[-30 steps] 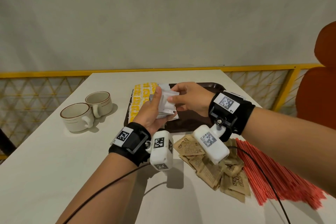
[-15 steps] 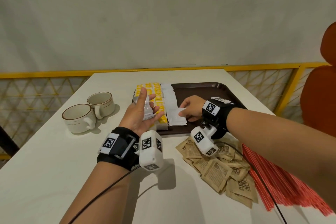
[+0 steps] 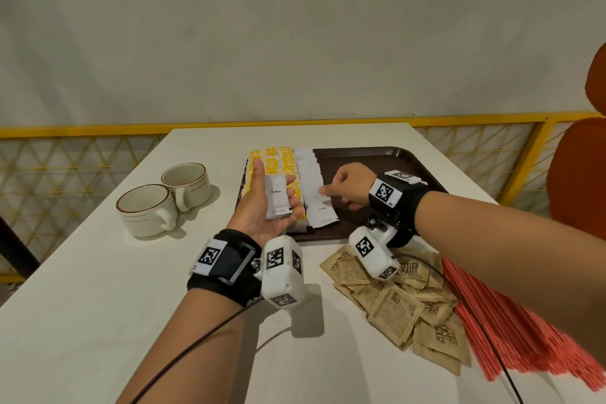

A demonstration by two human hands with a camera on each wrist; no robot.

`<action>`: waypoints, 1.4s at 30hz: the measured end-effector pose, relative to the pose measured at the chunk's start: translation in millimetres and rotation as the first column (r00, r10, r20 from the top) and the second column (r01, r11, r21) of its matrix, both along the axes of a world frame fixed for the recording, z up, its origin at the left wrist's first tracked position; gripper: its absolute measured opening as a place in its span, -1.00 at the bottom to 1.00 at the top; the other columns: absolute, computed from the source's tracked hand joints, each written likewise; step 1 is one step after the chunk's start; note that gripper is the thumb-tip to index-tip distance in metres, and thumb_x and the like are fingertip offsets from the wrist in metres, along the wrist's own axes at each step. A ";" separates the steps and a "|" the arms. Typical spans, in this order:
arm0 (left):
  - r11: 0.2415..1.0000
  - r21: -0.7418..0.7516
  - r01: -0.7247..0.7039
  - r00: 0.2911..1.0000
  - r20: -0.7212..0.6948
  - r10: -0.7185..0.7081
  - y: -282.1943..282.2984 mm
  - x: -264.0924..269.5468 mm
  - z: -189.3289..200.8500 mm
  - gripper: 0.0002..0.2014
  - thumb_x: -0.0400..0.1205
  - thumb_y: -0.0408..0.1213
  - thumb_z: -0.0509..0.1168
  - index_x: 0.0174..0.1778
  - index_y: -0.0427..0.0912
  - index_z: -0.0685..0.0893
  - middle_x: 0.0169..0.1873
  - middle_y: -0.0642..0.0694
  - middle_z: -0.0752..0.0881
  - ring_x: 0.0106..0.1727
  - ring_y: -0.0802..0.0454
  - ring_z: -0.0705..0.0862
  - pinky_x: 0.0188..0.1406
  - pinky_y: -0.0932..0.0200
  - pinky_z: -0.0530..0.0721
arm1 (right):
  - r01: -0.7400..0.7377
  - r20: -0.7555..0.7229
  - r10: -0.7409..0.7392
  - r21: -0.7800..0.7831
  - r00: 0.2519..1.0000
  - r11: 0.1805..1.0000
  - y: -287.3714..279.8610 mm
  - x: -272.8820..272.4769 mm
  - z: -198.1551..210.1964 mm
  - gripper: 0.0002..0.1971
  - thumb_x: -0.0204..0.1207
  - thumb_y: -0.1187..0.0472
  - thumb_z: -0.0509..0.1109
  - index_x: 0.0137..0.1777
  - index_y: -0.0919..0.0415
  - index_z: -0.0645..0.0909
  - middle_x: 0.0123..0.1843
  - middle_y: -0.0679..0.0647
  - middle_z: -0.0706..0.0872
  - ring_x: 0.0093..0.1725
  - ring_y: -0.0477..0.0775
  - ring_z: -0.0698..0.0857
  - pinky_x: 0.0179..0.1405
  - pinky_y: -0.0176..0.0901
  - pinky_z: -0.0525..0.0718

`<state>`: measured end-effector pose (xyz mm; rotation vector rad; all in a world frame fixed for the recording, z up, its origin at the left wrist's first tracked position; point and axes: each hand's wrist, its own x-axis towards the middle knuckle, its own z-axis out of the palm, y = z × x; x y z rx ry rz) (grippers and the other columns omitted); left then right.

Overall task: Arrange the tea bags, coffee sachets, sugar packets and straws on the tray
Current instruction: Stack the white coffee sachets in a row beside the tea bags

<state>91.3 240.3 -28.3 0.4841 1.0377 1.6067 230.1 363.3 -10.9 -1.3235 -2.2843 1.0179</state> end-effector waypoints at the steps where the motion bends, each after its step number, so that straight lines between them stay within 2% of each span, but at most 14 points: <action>1: 1.000 -0.002 0.013 1.000 0.023 -0.013 -0.3 0.4 1.7 -0.23 0.54 0.45 -0.09 0.05 -0.22 0.64 -0.44 -0.07 0.60 -0.49 0.05 0.61 -0.39 0.22 0.70 | -0.011 -0.042 0.013 0.057 0.999 0.998 -3.6 -0.2 5.7 -0.72 0.49 0.04 0.51 -0.27 0.15 0.51 -0.27 0.07 0.63 -0.26 -0.01 0.64 -0.35 -0.22 0.67; 5: 0.999 -0.016 0.052 0.998 0.024 -0.052 -0.9 5.1 4.4 -0.19 0.55 0.45 -0.14 -0.01 -0.26 0.66 -0.44 -0.14 0.66 -0.46 -0.02 0.67 -0.47 0.23 0.70 | -0.232 -0.257 0.258 0.126 0.931 0.964 -27.8 -5.2 31.2 -0.88 0.49 0.11 0.51 -0.07 0.10 0.67 -0.16 -0.05 0.70 -0.29 -0.20 0.62 -0.28 -0.26 0.64; 7: 0.998 -0.028 0.060 0.998 -0.023 -0.061 -1.8 8.1 3.6 -0.23 0.57 0.41 -0.09 0.06 -0.26 0.64 -0.40 -0.18 0.67 -0.39 -0.05 0.69 -0.46 0.19 0.71 | -0.350 -0.182 0.380 0.175 0.907 0.920 -37.9 -7.9 38.2 -0.80 0.48 0.13 0.52 0.09 0.07 0.70 -0.05 -0.11 0.72 -0.30 -0.35 0.62 -0.27 -0.46 0.58; 9: 0.997 -0.031 0.076 0.995 -0.058 -0.078 -3.0 10.3 3.3 -0.25 0.58 0.38 -0.06 0.20 -0.25 0.61 -0.34 -0.21 0.70 -0.34 -0.06 0.72 -0.45 0.16 0.71 | -0.413 -0.052 0.437 0.247 0.898 0.877 -43.1 -10.8 39.8 -0.74 0.47 0.17 0.54 0.15 0.13 0.71 -0.06 -0.12 0.70 -0.32 -0.48 0.59 -0.28 -0.64 0.49; 11: 0.995 -0.031 0.091 0.993 -0.076 -0.094 -4.2 10.9 3.9 -0.25 0.58 0.37 -0.07 0.26 -0.24 0.59 -0.28 -0.23 0.75 -0.31 -0.06 0.76 -0.44 0.17 0.72 | -0.426 0.019 0.438 0.274 0.899 0.862 -44.5 -14.1 36.6 -0.74 0.45 0.22 0.55 0.13 0.18 0.72 -0.09 -0.09 0.68 -0.31 -0.39 0.58 -0.29 -0.65 0.47; 14: 0.993 -0.009 0.117 0.988 -0.098 -0.118 -6.6 12.5 6.1 -0.27 0.59 0.36 -0.08 0.18 -0.23 0.62 -0.28 -0.23 0.78 -0.31 -0.06 0.78 -0.42 0.18 0.73 | -0.387 -0.007 0.405 0.277 0.914 0.879 -45.2 -16.6 33.4 -0.70 0.42 0.22 0.57 0.14 0.19 0.67 0.00 -0.05 0.64 -0.29 -0.31 0.53 -0.33 -0.62 0.47; 16: 0.992 0.009 0.123 0.985 -0.125 -0.121 -7.7 14.4 6.5 -0.30 0.61 0.33 -0.08 0.18 -0.23 0.62 -0.18 -0.25 0.80 -0.21 -0.08 0.81 -0.35 0.15 0.76 | -0.376 -0.017 0.393 0.256 0.920 0.891 -44.3 -15.0 35.7 -0.68 0.42 0.22 0.57 0.15 0.17 0.64 0.02 -0.09 0.60 -0.28 -0.32 0.53 -0.36 -0.64 0.46; 18: 0.992 0.021 0.121 0.982 -0.146 -0.116 -7.9 17.4 6.8 -0.33 0.61 0.31 -0.06 0.26 -0.19 0.59 -0.05 -0.26 0.80 -0.09 -0.11 0.81 -0.28 0.13 0.78 | -0.393 -0.003 0.405 0.232 0.914 0.890 -43.8 -12.0 39.4 -0.72 0.42 0.24 0.57 0.11 0.17 0.65 -0.06 -0.15 0.61 -0.29 -0.27 0.56 -0.39 -0.65 0.48; 23: 0.995 0.037 0.092 0.990 -0.110 -0.087 -5.4 21.3 5.4 -0.33 0.63 0.29 -0.05 0.37 -0.16 0.56 0.09 -0.26 0.77 0.00 -0.13 0.80 -0.18 0.09 0.81 | -0.331 -0.088 0.366 0.272 0.927 0.903 -43.3 -8.4 38.5 -0.80 0.35 0.31 0.61 -0.06 0.21 0.68 -0.24 -0.17 0.63 -0.39 -0.25 0.59 -0.39 -0.55 0.53; 30: 0.993 0.070 0.098 0.994 -0.063 -0.094 -4.7 18.6 2.7 -0.31 0.62 0.29 -0.01 0.44 -0.18 0.50 0.10 -0.31 0.76 0.05 -0.17 0.79 -0.16 0.01 0.80 | -0.343 -0.121 0.381 0.249 0.917 0.906 -40.9 -5.1 41.5 -0.87 0.39 0.33 0.58 -0.13 0.28 0.69 -0.29 -0.06 0.65 -0.35 -0.21 0.57 -0.27 -0.44 0.56; 32: 0.992 0.077 0.100 0.992 -0.085 -0.093 -4.2 16.5 0.4 -0.30 0.62 0.29 -0.01 0.40 -0.22 0.55 0.06 -0.31 0.77 0.03 -0.15 0.79 -0.08 0.00 0.80 | -0.341 -0.132 0.378 0.235 0.916 0.910 -38.7 -4.0 43.3 -0.87 0.39 0.33 0.58 -0.14 0.26 0.67 -0.30 0.00 0.65 -0.34 -0.13 0.59 -0.22 -0.31 0.61; 36: 0.994 0.092 0.055 0.992 -0.120 -0.043 -3.6 12.4 -2.4 -0.34 0.62 0.25 0.02 0.39 -0.20 0.56 -0.02 -0.27 0.77 -0.09 -0.13 0.80 -0.21 0.08 0.78 | -0.332 -0.258 0.351 0.115 0.900 0.936 -31.4 0.7 48.4 -0.83 0.42 0.37 0.55 -0.20 0.18 0.59 -0.24 0.09 0.64 -0.19 0.03 0.64 -0.05 0.02 0.74; 39: 0.996 0.082 0.019 0.989 -0.147 -0.006 -3.1 7.8 -4.5 -0.39 0.64 0.24 0.02 0.38 -0.15 0.57 -0.08 -0.21 0.75 -0.17 -0.10 0.80 -0.29 0.14 0.76 | -0.339 -0.410 0.292 -0.045 0.864 0.940 -23.8 5.3 51.2 -0.84 0.47 0.44 0.48 -0.16 0.23 0.56 -0.15 0.19 0.68 -0.18 0.06 0.72 0.03 0.07 0.76; 42: 0.995 0.071 0.071 0.984 -0.167 -0.058 -2.3 6.8 -5.2 -0.40 0.63 0.26 0.01 0.33 -0.11 0.60 -0.04 -0.19 0.79 -0.17 -0.07 0.79 -0.29 0.14 0.77 | -0.379 -0.422 0.303 -0.106 0.854 0.919 -21.4 6.3 48.8 -0.83 0.46 0.48 0.46 -0.12 0.26 0.55 -0.14 0.21 0.67 -0.22 0.07 0.73 -0.04 0.02 0.79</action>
